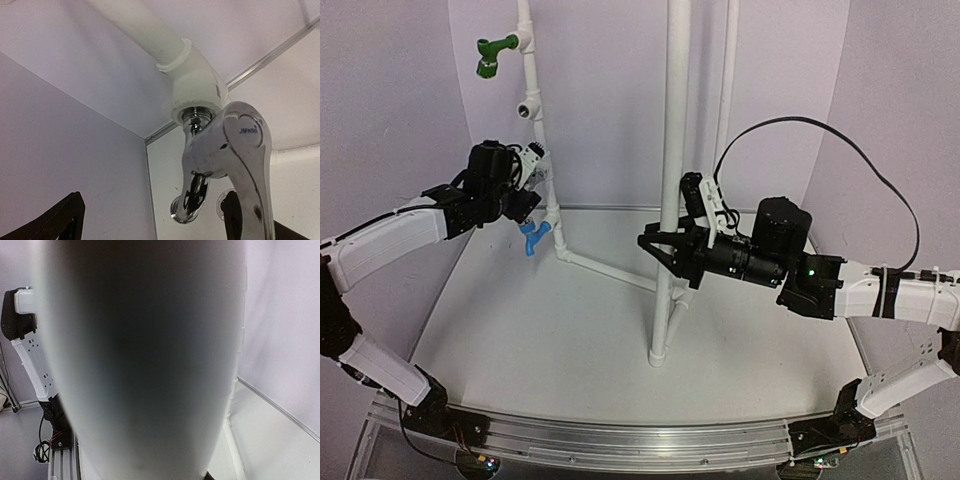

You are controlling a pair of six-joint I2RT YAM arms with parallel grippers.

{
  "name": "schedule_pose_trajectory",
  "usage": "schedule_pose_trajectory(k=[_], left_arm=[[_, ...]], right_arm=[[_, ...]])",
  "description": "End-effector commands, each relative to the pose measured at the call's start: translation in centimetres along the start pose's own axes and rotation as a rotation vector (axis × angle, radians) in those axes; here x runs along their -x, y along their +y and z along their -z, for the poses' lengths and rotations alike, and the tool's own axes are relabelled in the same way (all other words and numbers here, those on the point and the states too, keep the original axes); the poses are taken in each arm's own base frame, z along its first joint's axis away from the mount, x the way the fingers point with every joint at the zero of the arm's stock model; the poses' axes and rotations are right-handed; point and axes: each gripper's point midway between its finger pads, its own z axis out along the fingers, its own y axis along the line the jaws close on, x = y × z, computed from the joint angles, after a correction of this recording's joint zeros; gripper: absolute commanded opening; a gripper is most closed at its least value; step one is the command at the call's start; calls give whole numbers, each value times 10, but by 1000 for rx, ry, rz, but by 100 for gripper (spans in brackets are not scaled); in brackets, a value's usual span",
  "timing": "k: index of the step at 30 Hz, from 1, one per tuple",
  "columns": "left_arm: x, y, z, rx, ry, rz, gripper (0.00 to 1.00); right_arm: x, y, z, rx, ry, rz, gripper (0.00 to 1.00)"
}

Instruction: Install the water faucets

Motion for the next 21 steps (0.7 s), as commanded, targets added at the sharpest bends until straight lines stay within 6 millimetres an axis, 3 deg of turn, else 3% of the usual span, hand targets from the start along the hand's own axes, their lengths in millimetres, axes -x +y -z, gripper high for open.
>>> schedule_pose_trajectory(k=[1,6,10,13,18,21], left_arm=[[14,26,48,-68,-106,221,100],[18,7,101,-349,-195,323,100],[13,-8,129,-508,-195,409,100],[13,-18,136,-590,-179,540,100],[33,-32,141,-744,-165,796,98],[39,-18,135,-754,-132,968,98]], right_arm=[[33,43,8,189,-63,-219,0],[32,41,6,185,-62,-217,0],[31,41,3,185,-58,-213,0],[30,42,-1,194,-52,-213,0],[27,40,-3,186,-47,-216,0],[25,38,-3,176,-44,-221,0]])
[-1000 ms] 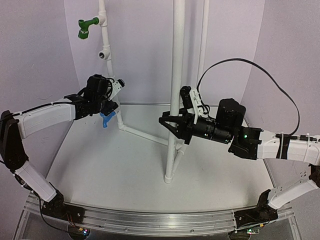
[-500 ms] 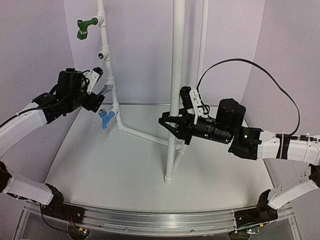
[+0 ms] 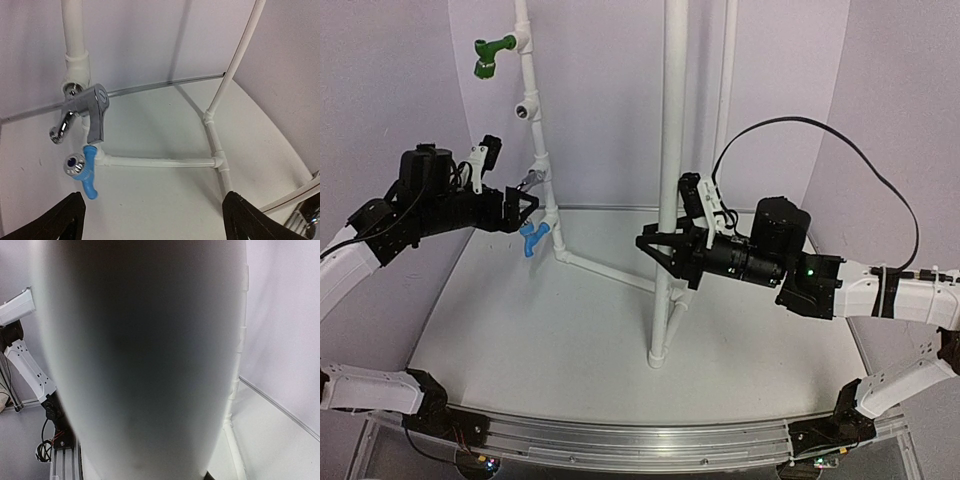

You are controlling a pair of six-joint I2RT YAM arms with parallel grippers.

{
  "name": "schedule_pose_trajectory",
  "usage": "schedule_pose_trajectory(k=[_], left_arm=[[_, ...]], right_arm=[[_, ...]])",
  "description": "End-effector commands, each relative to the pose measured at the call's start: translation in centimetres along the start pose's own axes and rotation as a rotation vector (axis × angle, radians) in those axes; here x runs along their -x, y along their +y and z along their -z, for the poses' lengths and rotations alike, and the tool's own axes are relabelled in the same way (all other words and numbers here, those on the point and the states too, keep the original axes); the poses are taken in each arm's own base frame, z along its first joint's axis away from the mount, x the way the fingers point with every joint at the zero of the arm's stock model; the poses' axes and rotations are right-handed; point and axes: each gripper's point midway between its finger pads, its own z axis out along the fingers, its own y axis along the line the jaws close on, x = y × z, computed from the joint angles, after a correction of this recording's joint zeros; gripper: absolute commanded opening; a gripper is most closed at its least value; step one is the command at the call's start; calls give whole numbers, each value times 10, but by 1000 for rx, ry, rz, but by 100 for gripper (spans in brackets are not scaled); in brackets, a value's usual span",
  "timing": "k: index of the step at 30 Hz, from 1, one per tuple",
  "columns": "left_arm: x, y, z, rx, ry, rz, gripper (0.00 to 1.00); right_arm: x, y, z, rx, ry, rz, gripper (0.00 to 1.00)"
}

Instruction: Install the water faucets

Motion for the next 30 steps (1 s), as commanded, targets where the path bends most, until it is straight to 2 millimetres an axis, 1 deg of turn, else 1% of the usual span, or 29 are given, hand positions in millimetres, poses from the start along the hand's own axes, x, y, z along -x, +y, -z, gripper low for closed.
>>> schedule_pose_trajectory(k=[1,4,7,10,13,15,17,20,27,30], left_arm=[[27,2,3,-81,-62,360,98],[41,29,12,-130,-101,577,94],[43,45,14,-182,-113,784,92],[34,57,8,-250,-100,977,91],[23,72,4,-337,-113,1173,92],[18,76,0,-429,-132,1317,94],[9,80,-6,-497,-145,1409,95],[4,84,-13,-523,-149,1480,97],[15,88,-14,-544,-207,1478,98],[17,85,-25,-561,-189,1504,99]], right_arm=[[25,36,-1,161,-48,-218,0],[24,34,-1,155,-48,-216,0],[25,35,-1,158,-49,-213,0],[25,36,-2,162,-48,-211,0],[26,36,-1,165,-49,-213,0],[26,36,-1,163,-50,-213,0],[26,36,-1,166,-50,-214,0],[28,37,-1,170,-53,-213,0],[28,38,-5,181,-50,-219,0],[28,38,-5,181,-51,-219,0]])
